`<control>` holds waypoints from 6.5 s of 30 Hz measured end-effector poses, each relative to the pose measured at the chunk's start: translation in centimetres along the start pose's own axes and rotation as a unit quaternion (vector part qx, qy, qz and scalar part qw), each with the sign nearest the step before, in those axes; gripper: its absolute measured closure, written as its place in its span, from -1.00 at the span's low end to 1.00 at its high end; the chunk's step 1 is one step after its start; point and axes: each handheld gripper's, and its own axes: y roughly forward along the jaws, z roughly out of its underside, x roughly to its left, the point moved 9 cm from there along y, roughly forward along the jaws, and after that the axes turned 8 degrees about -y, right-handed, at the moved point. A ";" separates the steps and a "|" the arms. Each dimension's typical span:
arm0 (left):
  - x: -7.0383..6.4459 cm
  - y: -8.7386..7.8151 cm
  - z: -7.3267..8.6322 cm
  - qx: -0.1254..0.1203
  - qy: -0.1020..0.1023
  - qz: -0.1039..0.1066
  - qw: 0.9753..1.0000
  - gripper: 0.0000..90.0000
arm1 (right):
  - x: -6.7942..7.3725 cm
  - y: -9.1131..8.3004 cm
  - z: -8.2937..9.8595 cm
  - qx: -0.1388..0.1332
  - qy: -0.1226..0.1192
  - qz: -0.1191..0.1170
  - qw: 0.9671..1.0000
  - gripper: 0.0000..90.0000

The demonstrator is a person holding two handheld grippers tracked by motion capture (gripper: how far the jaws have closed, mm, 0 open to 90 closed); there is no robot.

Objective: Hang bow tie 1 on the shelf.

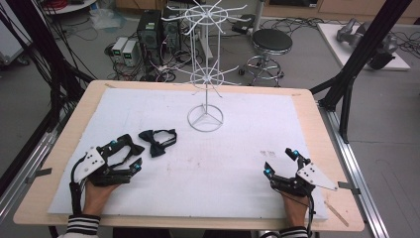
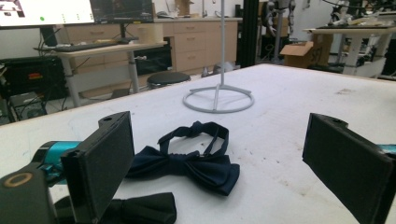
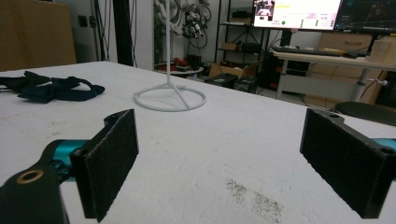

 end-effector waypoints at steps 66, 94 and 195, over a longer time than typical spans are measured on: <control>3.1 6.8 -6.1 0.271 0.134 0.170 0.938 -0.78 | 0.0 0.0 0.0 0.000 -0.001 0.003 1.000 -0.76; 3.7 9.9 -0.8 0.385 0.187 0.202 0.881 -0.67 | 0.0 0.0 0.0 0.001 0.004 0.003 1.000 -0.76; 4.2 10.1 -4.1 0.313 0.113 0.134 0.934 0.76 | -0.1 0.0 0.0 -0.004 0.001 0.005 1.000 -0.76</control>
